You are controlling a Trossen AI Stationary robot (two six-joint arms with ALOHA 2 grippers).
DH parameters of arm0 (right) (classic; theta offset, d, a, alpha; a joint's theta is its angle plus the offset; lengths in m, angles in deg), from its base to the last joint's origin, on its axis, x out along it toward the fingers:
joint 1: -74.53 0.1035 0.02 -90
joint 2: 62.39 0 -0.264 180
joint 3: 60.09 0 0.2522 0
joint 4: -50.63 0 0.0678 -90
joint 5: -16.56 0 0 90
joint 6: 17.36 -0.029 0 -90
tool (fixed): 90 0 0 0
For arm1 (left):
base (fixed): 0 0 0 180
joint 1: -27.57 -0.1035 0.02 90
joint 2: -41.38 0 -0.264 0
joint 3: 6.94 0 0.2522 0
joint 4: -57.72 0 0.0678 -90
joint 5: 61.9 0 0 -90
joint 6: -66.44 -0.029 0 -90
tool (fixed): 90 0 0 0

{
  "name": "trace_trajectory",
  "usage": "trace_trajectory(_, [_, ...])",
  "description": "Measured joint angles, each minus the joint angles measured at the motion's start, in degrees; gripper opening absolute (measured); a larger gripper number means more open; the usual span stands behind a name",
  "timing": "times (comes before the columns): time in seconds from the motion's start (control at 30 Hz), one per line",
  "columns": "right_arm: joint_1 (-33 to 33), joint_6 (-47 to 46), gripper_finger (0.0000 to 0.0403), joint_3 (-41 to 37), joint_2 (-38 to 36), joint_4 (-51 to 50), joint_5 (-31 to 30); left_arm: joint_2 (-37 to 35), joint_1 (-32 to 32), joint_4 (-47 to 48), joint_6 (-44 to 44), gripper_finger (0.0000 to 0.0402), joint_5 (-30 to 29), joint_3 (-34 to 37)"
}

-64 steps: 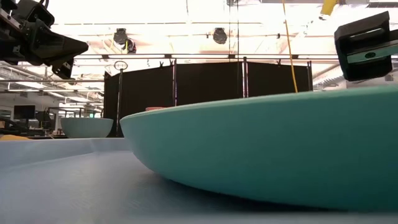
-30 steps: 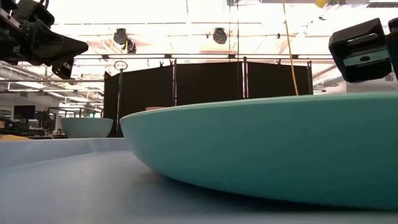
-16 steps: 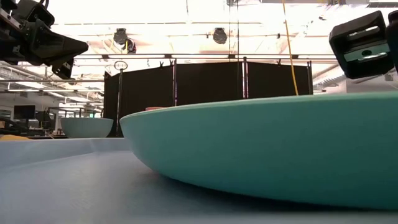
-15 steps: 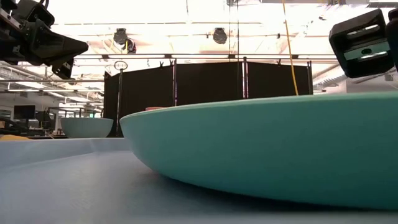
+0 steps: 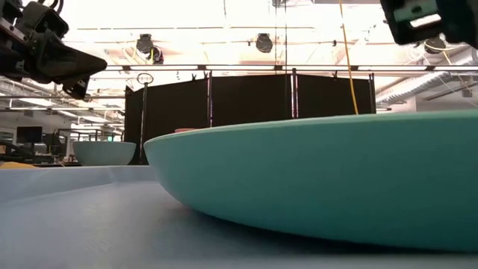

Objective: Set up tray
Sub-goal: Put the blue bowl on top of the light blue serving tray

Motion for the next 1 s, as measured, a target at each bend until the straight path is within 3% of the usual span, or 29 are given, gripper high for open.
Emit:
trace_trajectory(0.5, [-1.59, 1.49, 0.0160, -1.17, -5.71, 1.59, -13.27, 1.89, 0.00, -10.90, -0.70, 0.0021, -1.57, 0.00])
trace_trajectory(0.8, [-2.03, 2.60, 0.0140, -1.22, -10.96, 0.65, -29.14, 1.91, -0.01, -14.64, -2.40, 0.0021, -4.89, -0.02])
trace_trajectory(1.0, [-2.43, 2.72, 0.0143, -1.22, -13.52, -0.04, -29.47, 1.95, 0.00, -20.98, -0.69, 0.0021, -5.16, -0.02])
